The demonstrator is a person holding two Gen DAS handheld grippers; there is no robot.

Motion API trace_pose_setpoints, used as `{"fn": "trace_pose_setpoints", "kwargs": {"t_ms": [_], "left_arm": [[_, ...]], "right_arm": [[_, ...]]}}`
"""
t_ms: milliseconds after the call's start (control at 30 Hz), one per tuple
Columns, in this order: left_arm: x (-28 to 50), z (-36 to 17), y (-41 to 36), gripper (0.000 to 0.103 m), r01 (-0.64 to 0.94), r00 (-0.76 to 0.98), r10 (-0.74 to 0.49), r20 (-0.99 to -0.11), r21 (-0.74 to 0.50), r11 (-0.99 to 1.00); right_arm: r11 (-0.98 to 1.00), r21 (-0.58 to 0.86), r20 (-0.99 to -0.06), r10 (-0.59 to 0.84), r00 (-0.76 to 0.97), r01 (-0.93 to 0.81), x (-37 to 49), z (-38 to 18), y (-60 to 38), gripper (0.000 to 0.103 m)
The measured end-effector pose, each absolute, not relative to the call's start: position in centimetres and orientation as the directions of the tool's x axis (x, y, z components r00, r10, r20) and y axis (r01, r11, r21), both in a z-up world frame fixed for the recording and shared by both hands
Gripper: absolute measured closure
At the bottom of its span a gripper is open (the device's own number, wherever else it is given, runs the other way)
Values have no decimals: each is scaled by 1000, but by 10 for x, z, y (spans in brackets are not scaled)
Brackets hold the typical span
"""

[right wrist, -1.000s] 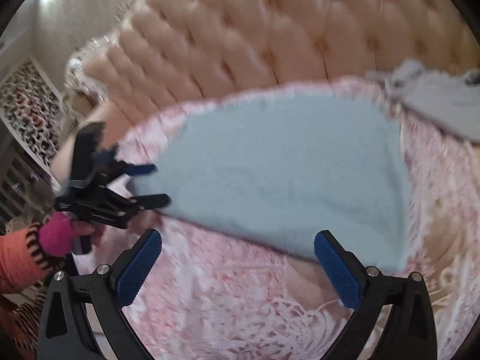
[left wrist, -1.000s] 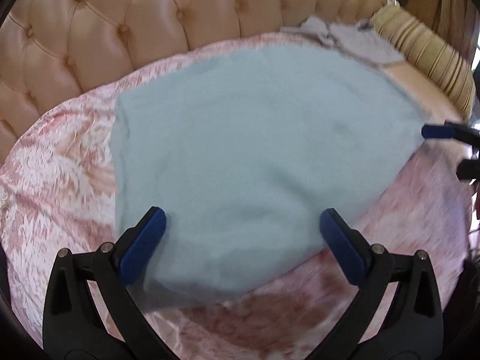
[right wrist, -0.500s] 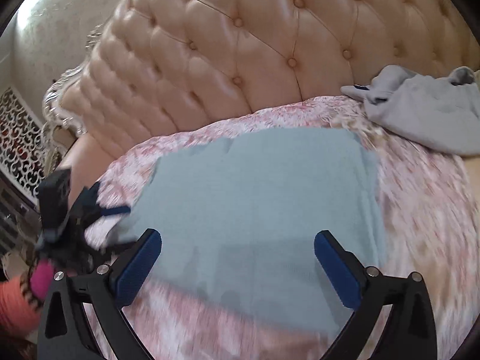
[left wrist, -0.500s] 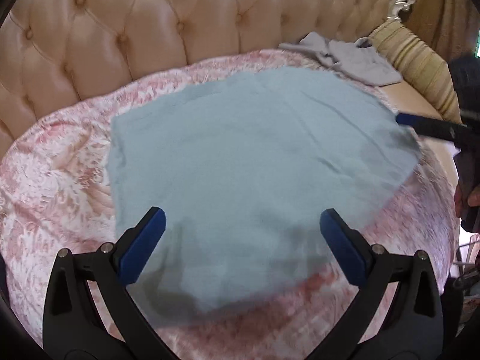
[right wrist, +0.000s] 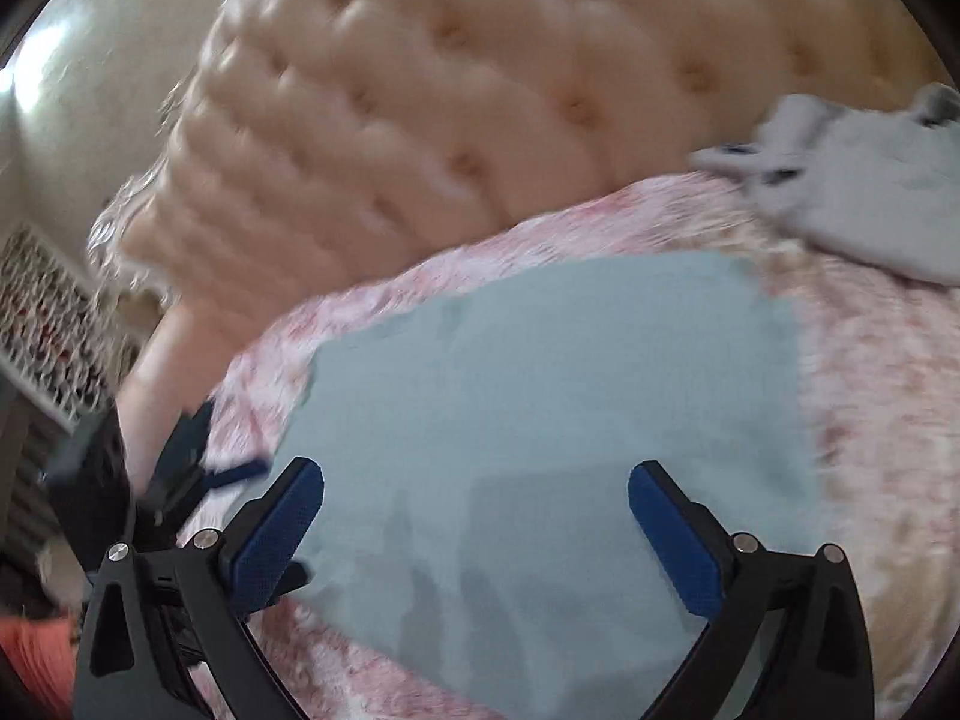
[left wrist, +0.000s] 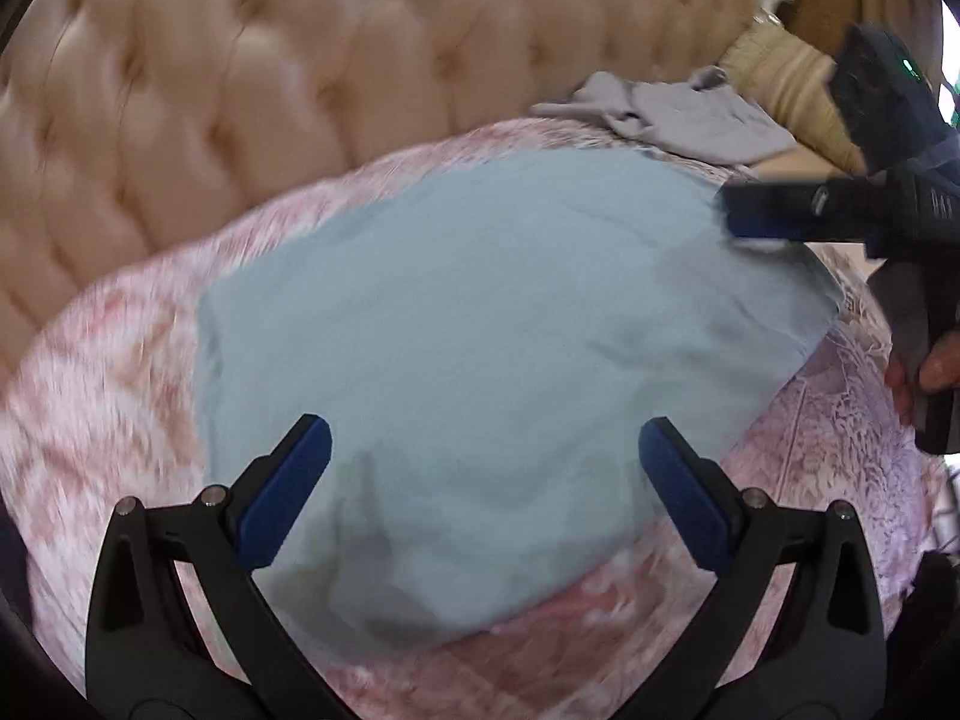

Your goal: Fold clothes

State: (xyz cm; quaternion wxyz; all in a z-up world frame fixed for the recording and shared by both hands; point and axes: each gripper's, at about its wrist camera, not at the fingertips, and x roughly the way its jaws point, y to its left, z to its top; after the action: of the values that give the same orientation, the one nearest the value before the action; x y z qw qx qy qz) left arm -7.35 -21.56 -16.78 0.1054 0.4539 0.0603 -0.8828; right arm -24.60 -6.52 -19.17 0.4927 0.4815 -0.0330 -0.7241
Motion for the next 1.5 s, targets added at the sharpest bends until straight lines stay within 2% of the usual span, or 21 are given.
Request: {"fn": "trace_pose_setpoints", "kwargs": {"t_ms": [100, 133, 267, 433, 500, 667, 833, 967, 1067, 1200, 1300, 1400, 1500], "left_arm": [[-85, -188, -237, 0, 280, -522, -56, -851, -109, -954], [-83, -191, -244, 0, 286, -523, -38, -851, -133, -949], [-64, -192, -266, 0, 270, -565, 27, -824, -216, -938], [-33, -189, -289, 0, 280, -591, 71, -804, -287, -916], [-26, -183, -305, 0, 322, -609, 53, -792, -307, -895], [-73, -162, -343, 0, 362, -611, -15, -792, -262, -894], [-124, -179, -371, 0, 359, -573, 93, -814, -352, -864], [-124, -206, -385, 0, 457, -460, 18, -888, -254, -853], [-94, -219, -408, 0, 536, -460, 34, -887, -308, -786], [-42, -169, -390, 0, 482, -583, -3, -812, -343, -807], [-12, -138, -354, 0, 389, -659, 52, -750, -399, -830], [-1, -140, -300, 0, 272, -670, 172, -722, -454, -848], [8, -160, -273, 0, 246, -685, 209, -698, -492, -835]], "right_arm": [[-524, 458, -711, -701, -58, 718, -237, -204, -73, 0], [-519, 480, -700, -713, -49, 707, -240, -205, -70, 0], [-496, 560, -655, -756, -12, 663, -249, -208, -59, 0], [-508, 525, -678, -734, -24, 683, -246, -206, -66, 0], [-508, 530, -671, -740, -29, 679, -246, -206, -65, 0], [-500, 532, -657, -753, -40, 683, -244, -208, -62, 0], [-488, 547, -645, -764, -29, 681, -247, -209, -60, 0], [-481, 551, -639, -769, -26, 682, -246, -209, -59, 0], [-478, 552, -637, -771, -25, 683, -247, -209, -59, 0], [-477, 551, -635, -772, -27, 684, -246, -209, -59, 0], [-483, 550, -636, -771, -33, 681, -246, -209, -59, 0], [-489, 551, -633, -773, -43, 677, -245, -209, -58, 0], [-491, 551, -633, -773, -46, 675, -245, -209, -58, 0]]}}
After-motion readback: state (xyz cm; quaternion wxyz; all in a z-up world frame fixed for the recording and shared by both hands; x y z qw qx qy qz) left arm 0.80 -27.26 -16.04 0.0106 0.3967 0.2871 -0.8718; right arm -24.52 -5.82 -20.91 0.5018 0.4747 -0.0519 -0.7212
